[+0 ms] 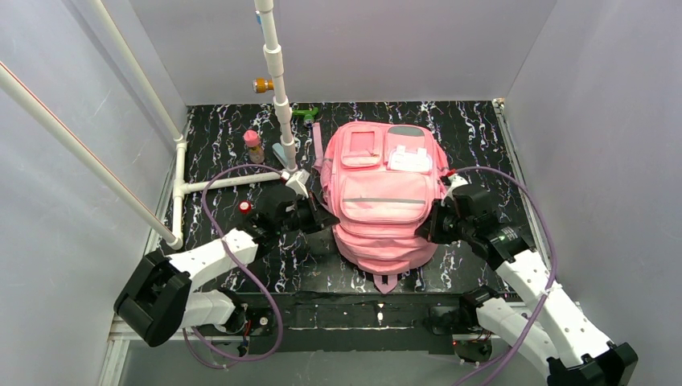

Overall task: Pack the student bag
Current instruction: Unzip the student bag at the center of the board.

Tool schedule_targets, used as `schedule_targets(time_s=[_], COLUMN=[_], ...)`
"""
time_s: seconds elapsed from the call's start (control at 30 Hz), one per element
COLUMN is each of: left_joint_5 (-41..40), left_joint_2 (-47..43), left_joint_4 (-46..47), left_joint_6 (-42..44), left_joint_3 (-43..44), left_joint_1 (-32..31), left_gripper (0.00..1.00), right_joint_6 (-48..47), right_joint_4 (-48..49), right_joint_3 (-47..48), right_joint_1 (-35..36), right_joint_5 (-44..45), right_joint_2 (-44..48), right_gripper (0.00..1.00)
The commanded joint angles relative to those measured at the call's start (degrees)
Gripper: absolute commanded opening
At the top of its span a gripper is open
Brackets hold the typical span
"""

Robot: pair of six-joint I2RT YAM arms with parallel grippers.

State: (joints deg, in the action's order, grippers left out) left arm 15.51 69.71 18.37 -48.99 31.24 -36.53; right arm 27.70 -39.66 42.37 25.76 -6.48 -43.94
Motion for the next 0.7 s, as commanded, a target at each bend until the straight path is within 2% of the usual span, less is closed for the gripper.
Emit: schedule_targets(time_s=[0.0, 0.1, 0.17, 0.27, 0.43, 0.57, 0.67], left_joint_5=[0.42, -4.09, -5.85, -8.7, -9.84, -11.27, -10.06], left_joint_2=[0.51, 1.88, 2.72, 1.93, -1.9, -5.51, -6.58], left_joint_4=[10.33, 12.27, 13.46, 14.5, 15.0, 14.69, 12.57], left_joint_6=[-0.06, 0.25, 0.21, 0.3, 2.22, 3.64, 5.55], left_joint_3=[-1.3, 0.11, 0.95, 0.76, -1.17, -3.2, -3.15], left_joint_1=[-2.75, -6.09, -7.7, -8.84, -8.88, -8.61, -7.0], left_gripper=[0.0, 0.0, 0.0, 0.0, 0.0, 0.0, 0.0], right_joint_6=[7.35, 11.99, 13.1, 14.74, 17.13, 14.71, 15.08], right_joint_4=[10.14, 15.58, 16.58, 17.31, 13.92, 13.5, 3.92], right_joint_3=[-1.97, -1.82, 1.01, 5.9, 4.63, 4.65, 9.01], right_joint_1=[11.14, 26.9, 35.35, 42.36, 42.49, 40.1, 39.8], right_joint_5=[-3.85, 5.23, 12.37, 18.84, 27.54, 25.01, 28.93], right_joint_2=[0.36, -2.73, -8.24, -13.81, -10.3, -7.21, -8.73], right_gripper=[0.01, 0.01, 0.01, 0.01, 0.01, 0.01, 0.01])
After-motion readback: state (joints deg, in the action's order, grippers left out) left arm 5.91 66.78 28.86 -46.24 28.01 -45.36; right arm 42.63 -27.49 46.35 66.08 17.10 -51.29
